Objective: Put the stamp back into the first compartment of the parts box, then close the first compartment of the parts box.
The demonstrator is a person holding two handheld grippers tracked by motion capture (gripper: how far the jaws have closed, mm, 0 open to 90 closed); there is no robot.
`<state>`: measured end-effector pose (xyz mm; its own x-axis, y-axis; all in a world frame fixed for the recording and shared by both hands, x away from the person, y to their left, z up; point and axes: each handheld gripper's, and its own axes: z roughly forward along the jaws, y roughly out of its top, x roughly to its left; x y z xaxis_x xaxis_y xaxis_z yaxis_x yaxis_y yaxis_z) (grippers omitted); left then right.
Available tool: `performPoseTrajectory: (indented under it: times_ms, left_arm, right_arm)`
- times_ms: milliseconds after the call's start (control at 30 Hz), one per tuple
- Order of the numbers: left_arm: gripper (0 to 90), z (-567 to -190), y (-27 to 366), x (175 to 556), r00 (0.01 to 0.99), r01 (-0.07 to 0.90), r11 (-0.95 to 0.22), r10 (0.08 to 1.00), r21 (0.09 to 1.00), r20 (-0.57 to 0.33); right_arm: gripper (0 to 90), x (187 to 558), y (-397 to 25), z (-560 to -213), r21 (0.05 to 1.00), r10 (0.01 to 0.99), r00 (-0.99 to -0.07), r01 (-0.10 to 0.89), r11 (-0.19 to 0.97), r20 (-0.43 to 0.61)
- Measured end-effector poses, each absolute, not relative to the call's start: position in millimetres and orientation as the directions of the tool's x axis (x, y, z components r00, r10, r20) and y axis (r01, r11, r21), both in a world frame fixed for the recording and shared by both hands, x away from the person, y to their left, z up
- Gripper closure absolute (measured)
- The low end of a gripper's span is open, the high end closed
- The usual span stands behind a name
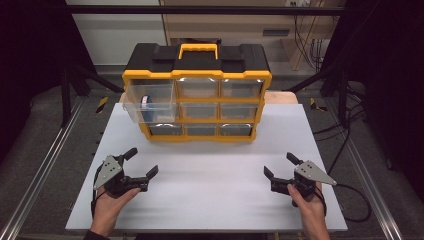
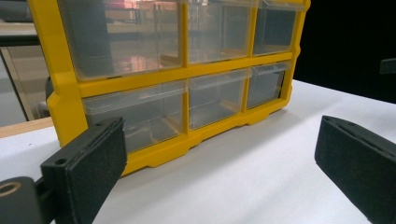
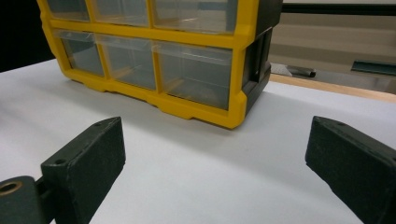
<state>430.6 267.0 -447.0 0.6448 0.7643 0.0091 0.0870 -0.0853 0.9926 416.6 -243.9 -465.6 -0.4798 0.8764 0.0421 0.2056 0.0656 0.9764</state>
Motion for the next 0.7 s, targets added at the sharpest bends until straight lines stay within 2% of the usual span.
performPoseTrajectory:
  times_ms: [233,333,433,600,700]
  left_arm:
    - [3.4,-445.4,266.3,429.1,0.651,0.094,-0.085,0.759,0.992,0.004]
    - [9.0,-439.6,265.0,424.7,0.641,0.103,-0.088,0.768,0.991,0.002]
    - [18.7,-428.5,258.8,417.6,0.639,0.087,-0.109,0.769,0.990,0.029]
    - [32.6,-410.4,246.6,409.7,0.645,0.102,-0.099,0.764,0.990,0.010]
    - [46.0,-400.9,240.9,407.3,0.633,0.112,-0.096,0.774,0.989,0.003]
  right_arm:
    - [4.5,416.8,-238.7,-467.7,0.971,0.878,-0.477,0.220,0.091,0.026]
    - [4.6,415.9,-240.0,-468.3,0.971,0.882,-0.471,0.224,0.085,0.031]
    - [4.6,414.2,-241.3,-468.1,0.971,0.885,-0.464,0.225,0.081,0.033]
    - [4.8,411.8,-242.4,-469.0,0.971,0.889,-0.457,0.226,0.082,0.031]
    - [4.9,409.8,-242.5,-470.7,0.970,0.889,-0.457,0.227,0.081,0.033]
